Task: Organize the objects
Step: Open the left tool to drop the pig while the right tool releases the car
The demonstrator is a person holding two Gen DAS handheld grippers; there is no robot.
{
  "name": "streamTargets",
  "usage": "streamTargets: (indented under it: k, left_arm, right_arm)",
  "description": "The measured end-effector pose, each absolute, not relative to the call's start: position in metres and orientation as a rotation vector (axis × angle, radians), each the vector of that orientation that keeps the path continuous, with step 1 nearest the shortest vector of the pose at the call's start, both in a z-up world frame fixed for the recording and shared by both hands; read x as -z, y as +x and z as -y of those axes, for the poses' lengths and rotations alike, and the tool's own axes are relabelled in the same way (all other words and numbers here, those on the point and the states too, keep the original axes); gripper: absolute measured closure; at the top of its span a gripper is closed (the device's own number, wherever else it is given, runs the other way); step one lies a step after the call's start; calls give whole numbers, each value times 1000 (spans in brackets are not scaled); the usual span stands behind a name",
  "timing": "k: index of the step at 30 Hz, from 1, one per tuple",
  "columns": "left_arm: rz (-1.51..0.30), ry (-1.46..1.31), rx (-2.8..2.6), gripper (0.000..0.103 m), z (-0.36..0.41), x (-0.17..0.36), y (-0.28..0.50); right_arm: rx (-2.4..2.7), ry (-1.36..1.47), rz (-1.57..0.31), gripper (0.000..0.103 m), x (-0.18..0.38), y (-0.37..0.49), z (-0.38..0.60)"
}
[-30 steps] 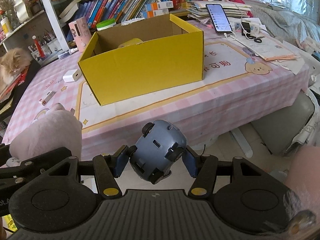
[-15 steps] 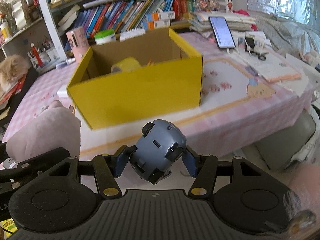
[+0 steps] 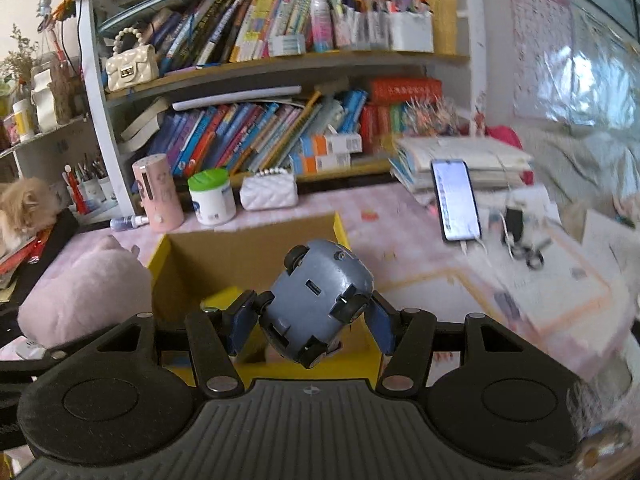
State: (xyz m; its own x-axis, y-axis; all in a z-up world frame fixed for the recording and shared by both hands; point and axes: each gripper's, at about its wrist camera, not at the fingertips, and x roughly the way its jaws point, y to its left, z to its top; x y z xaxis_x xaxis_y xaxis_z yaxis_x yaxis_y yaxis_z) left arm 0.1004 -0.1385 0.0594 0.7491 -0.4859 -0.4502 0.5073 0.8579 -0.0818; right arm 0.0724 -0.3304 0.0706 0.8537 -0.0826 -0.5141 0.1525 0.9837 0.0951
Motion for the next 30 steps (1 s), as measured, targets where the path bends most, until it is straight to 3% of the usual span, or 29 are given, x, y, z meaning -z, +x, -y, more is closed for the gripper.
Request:
streamTargets:
  k: [20,30]
  left_arm:
    - [-694,164,411,37,175,-3,162]
    - [-685,178,403,32,179,1,164]
  right_arm:
    - [-148,-81,-717,47,-18,185,321]
    - [-250,-166,-817,49,2,215,313]
